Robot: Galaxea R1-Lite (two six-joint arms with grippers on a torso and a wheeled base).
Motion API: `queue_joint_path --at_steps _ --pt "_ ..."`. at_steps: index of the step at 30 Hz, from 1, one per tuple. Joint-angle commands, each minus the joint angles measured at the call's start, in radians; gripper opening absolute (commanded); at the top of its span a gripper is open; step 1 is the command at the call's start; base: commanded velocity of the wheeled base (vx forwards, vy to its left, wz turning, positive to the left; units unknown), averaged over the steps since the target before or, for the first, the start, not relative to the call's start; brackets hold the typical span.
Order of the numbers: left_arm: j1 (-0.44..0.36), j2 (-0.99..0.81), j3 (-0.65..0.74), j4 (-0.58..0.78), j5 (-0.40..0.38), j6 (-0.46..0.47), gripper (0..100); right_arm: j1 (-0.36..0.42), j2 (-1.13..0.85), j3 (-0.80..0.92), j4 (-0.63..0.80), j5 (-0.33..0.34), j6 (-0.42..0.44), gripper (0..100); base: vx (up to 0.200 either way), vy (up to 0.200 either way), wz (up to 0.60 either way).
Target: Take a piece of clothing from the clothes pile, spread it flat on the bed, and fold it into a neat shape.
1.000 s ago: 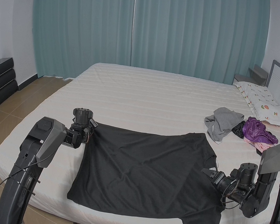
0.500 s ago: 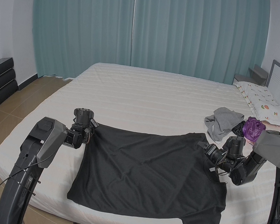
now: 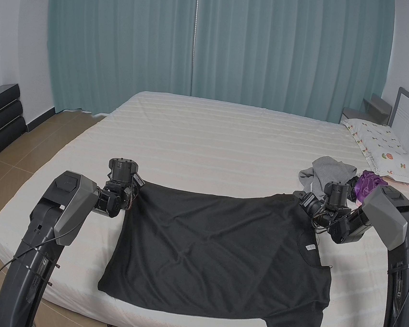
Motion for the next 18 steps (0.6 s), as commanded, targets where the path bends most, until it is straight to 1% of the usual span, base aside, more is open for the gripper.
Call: queue_joint_path --at_steps 1,2,3,4,14,15,18 --pt "-0.002 -0.002 0.000 0.001 0.000 -0.001 0 -0.005 0.123 -0.152 0.053 -0.044 -0.008 100 0.000 0.000 0.00" --pt "-0.002 -0.002 0.000 0.001 0.000 -0.001 0 -0.005 0.123 -0.152 0.053 -0.044 -0.008 100 0.000 0.000 0.00" --pt "-0.002 -0.002 0.000 0.001 0.000 -0.001 0 -0.007 0.157 -0.215 0.072 -0.070 -0.014 100 0.000 0.000 0.00" --pt "-0.002 -0.002 0.000 0.001 0.000 -0.001 0 -0.005 0.169 -0.235 0.079 -0.078 -0.014 100 0.000 0.000 0.00" --pt "-0.002 -0.002 0.002 0.001 0.000 -0.001 0 -0.005 0.238 -0.351 0.110 -0.105 -0.017 100 0.000 0.000 0.00" --pt "-0.002 -0.002 0.002 0.001 0.002 -0.001 0 -0.005 0.241 -0.353 0.116 -0.105 -0.018 0 0.000 0.000 0.00" --pt "-0.002 -0.002 0.002 0.001 0.002 -0.001 0 -0.007 0.241 -0.353 0.116 -0.107 -0.018 0 0.000 0.000 0.00"
